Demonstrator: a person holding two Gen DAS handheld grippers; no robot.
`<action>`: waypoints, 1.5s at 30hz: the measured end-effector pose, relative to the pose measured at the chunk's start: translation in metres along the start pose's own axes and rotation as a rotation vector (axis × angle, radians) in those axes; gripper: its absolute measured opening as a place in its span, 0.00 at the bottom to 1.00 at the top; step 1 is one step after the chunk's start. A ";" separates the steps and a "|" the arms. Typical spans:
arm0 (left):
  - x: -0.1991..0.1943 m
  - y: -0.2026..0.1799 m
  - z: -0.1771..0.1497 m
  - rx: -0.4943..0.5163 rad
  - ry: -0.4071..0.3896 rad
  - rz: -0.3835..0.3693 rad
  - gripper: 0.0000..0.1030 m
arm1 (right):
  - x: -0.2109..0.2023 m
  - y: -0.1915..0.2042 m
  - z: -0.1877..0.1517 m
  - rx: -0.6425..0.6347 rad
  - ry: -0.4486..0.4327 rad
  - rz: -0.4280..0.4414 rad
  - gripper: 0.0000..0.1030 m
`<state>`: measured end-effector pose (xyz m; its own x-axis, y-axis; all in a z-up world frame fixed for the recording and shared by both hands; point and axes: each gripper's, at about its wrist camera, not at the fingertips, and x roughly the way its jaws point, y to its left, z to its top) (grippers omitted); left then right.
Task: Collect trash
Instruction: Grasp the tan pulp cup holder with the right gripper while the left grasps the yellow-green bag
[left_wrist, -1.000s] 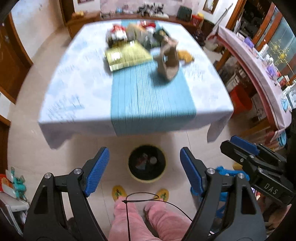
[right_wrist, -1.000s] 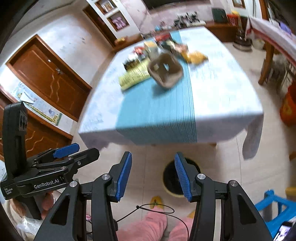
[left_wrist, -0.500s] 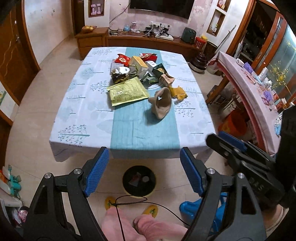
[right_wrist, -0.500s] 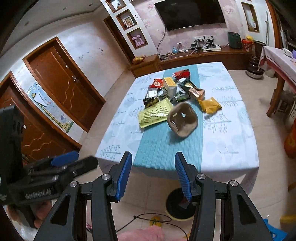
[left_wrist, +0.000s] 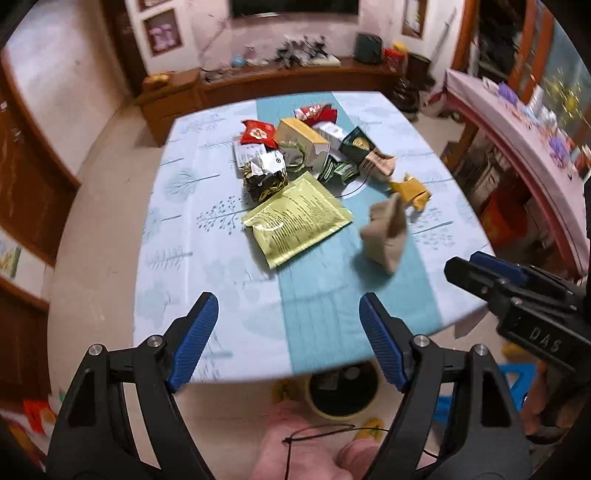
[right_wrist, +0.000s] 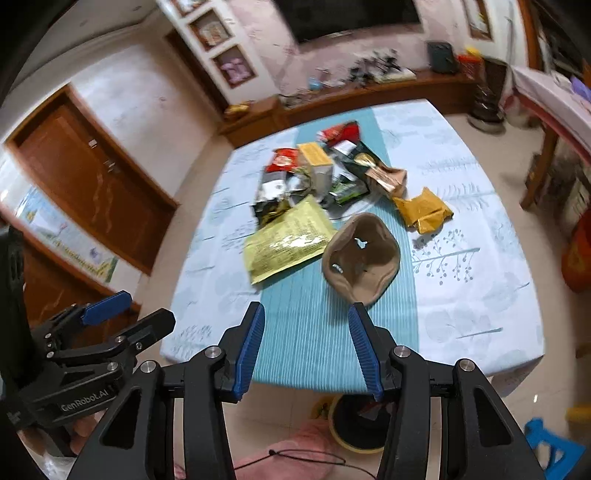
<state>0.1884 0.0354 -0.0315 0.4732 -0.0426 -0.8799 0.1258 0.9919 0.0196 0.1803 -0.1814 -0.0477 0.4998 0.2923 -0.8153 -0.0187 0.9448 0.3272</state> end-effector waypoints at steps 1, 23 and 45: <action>0.018 0.011 0.010 0.013 0.022 -0.031 0.75 | 0.015 0.000 0.006 0.028 0.008 -0.011 0.48; 0.214 0.001 0.065 0.478 0.228 -0.020 0.75 | 0.160 -0.030 0.043 0.335 0.062 -0.186 0.47; 0.267 0.017 0.078 0.364 0.358 -0.168 0.12 | 0.172 -0.021 0.033 0.307 0.072 -0.170 0.15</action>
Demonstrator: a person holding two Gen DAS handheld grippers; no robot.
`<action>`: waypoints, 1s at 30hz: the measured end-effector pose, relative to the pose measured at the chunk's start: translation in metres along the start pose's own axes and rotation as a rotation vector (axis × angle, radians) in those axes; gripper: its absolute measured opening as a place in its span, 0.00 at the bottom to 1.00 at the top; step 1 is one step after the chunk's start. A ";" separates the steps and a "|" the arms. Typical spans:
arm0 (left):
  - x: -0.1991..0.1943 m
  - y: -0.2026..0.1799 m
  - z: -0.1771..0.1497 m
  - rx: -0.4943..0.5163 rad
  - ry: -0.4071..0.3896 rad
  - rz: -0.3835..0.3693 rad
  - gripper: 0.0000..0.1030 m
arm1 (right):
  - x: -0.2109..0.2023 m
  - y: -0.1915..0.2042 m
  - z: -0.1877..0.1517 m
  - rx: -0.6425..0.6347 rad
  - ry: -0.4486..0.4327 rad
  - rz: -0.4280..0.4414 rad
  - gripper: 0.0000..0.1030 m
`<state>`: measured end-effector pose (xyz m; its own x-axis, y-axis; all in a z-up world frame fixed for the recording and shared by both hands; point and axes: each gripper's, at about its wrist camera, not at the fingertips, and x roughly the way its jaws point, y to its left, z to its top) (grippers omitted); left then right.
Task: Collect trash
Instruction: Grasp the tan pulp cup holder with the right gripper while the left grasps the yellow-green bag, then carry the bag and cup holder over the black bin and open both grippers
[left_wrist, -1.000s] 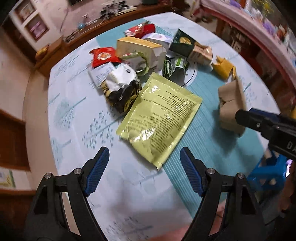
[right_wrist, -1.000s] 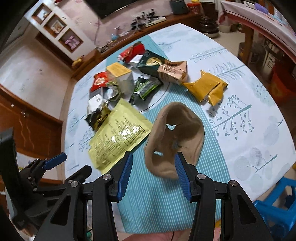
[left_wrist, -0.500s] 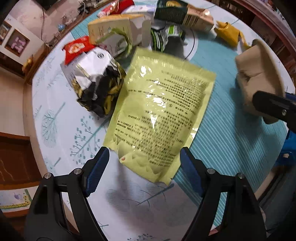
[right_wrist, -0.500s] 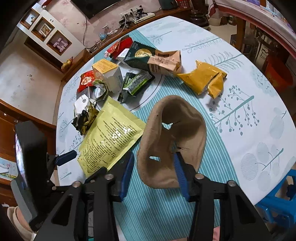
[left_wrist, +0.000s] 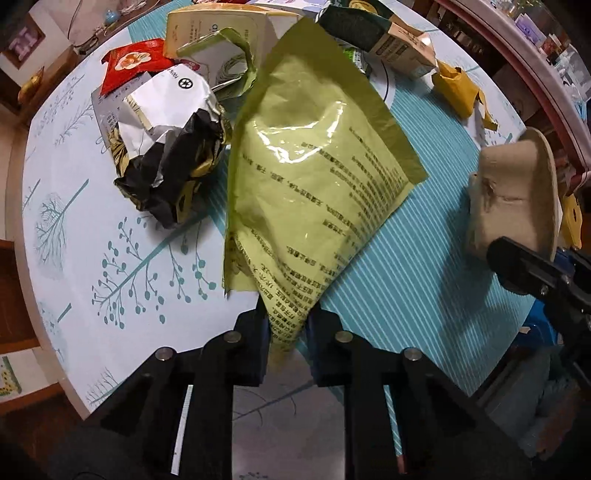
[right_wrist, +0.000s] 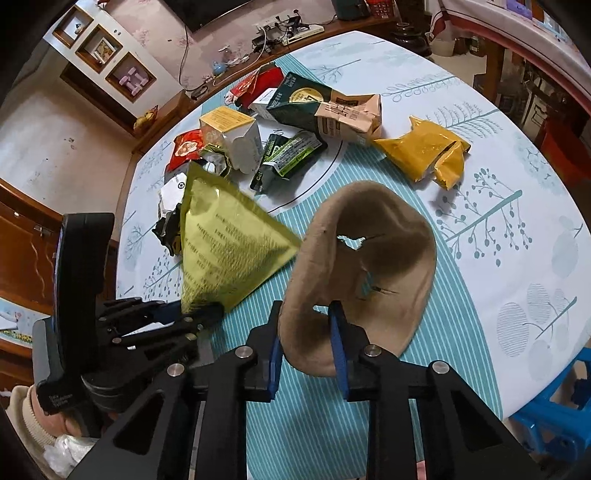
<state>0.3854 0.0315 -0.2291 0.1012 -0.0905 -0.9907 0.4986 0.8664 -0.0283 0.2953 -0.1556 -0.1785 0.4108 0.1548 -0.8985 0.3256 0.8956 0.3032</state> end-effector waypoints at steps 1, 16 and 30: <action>-0.001 0.001 0.000 -0.005 0.001 0.000 0.09 | -0.002 0.000 0.000 0.001 -0.004 0.009 0.12; -0.068 -0.008 -0.042 -0.081 -0.031 -0.049 0.06 | -0.045 -0.013 -0.027 0.005 0.000 0.136 0.09; -0.135 -0.126 -0.142 -0.256 -0.134 -0.007 0.06 | -0.132 -0.058 -0.088 -0.210 0.041 0.252 0.09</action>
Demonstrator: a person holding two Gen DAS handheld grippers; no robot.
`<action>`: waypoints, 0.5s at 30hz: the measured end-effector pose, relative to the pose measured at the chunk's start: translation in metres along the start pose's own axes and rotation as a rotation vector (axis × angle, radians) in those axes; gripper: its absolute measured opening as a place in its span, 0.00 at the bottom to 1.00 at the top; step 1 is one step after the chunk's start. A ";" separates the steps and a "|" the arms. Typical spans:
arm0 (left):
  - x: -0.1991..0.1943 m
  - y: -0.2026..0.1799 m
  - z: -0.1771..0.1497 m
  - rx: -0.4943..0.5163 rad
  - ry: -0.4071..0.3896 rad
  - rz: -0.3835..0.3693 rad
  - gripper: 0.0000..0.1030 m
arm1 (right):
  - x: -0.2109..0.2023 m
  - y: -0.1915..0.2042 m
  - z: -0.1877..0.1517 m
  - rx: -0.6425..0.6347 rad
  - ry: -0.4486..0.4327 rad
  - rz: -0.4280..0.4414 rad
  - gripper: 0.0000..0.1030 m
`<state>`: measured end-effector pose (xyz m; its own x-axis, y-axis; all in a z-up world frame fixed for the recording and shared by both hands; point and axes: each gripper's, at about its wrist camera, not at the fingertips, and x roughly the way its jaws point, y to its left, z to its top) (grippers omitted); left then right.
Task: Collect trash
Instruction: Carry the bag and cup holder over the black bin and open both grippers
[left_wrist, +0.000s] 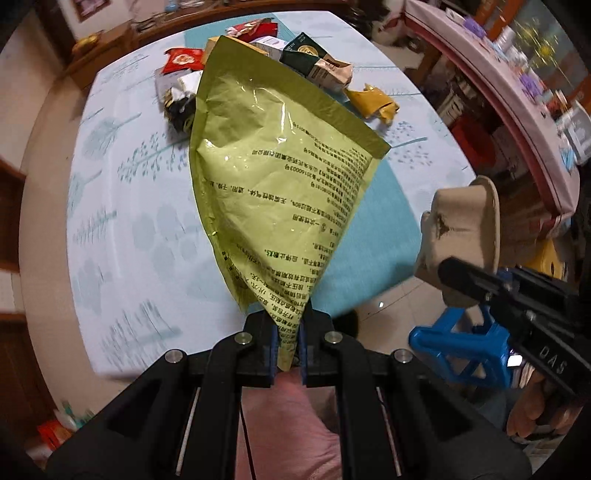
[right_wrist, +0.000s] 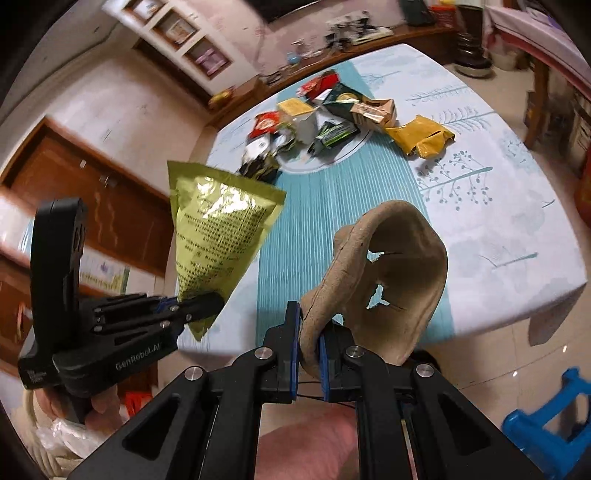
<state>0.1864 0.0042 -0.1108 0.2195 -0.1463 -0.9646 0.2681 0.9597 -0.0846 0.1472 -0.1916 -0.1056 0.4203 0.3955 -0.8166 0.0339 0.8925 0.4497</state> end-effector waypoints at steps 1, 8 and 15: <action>-0.003 -0.007 -0.008 -0.018 -0.006 -0.001 0.06 | -0.008 -0.003 -0.006 -0.021 0.010 0.006 0.09; -0.005 -0.057 -0.072 -0.125 -0.003 -0.005 0.06 | -0.043 -0.029 -0.061 -0.125 0.080 0.035 0.09; 0.027 -0.088 -0.123 -0.157 0.073 0.015 0.06 | -0.029 -0.060 -0.115 -0.116 0.198 0.063 0.09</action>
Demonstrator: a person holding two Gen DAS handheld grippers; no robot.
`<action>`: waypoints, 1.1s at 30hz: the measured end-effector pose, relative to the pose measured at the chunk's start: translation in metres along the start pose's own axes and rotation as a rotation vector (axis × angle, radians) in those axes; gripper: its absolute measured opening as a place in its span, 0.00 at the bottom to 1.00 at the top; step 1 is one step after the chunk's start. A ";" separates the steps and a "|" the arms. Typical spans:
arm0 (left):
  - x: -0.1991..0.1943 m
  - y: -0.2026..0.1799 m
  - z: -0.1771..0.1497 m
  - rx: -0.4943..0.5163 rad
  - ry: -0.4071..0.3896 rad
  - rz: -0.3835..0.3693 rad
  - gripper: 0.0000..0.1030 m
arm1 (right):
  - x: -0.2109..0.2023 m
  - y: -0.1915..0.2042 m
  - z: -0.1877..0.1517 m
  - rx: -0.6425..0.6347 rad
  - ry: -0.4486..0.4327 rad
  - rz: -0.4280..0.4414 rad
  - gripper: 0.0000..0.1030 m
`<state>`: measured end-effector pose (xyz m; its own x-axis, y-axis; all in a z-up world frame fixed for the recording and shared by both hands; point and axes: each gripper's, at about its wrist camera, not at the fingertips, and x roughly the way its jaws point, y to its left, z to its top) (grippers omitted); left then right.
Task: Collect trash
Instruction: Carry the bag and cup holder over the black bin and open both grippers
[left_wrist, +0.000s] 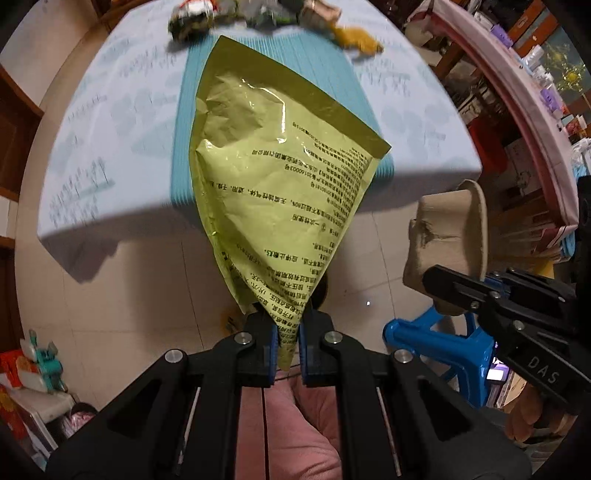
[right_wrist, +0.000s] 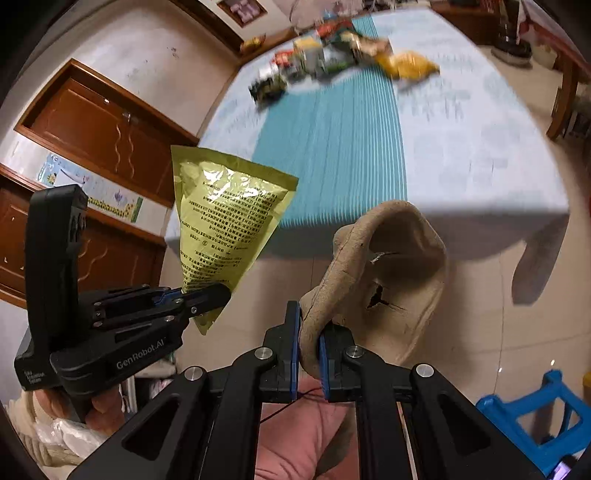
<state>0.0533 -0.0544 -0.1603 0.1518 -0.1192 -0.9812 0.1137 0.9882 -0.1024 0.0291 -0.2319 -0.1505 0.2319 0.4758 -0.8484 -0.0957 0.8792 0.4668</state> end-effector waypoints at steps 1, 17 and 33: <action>0.007 -0.001 -0.006 -0.001 0.012 -0.002 0.06 | 0.007 -0.004 -0.006 0.006 0.012 0.001 0.09; 0.228 0.013 -0.085 -0.028 0.217 0.060 0.06 | 0.202 -0.118 -0.102 0.140 0.137 -0.068 0.09; 0.358 0.030 -0.069 -0.115 0.272 -0.013 0.45 | 0.322 -0.202 -0.121 0.206 0.178 -0.094 0.09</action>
<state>0.0431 -0.0609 -0.5255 -0.1198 -0.1166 -0.9859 -0.0002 0.9931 -0.1174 0.0060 -0.2531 -0.5485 0.0553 0.4060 -0.9122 0.1213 0.9041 0.4097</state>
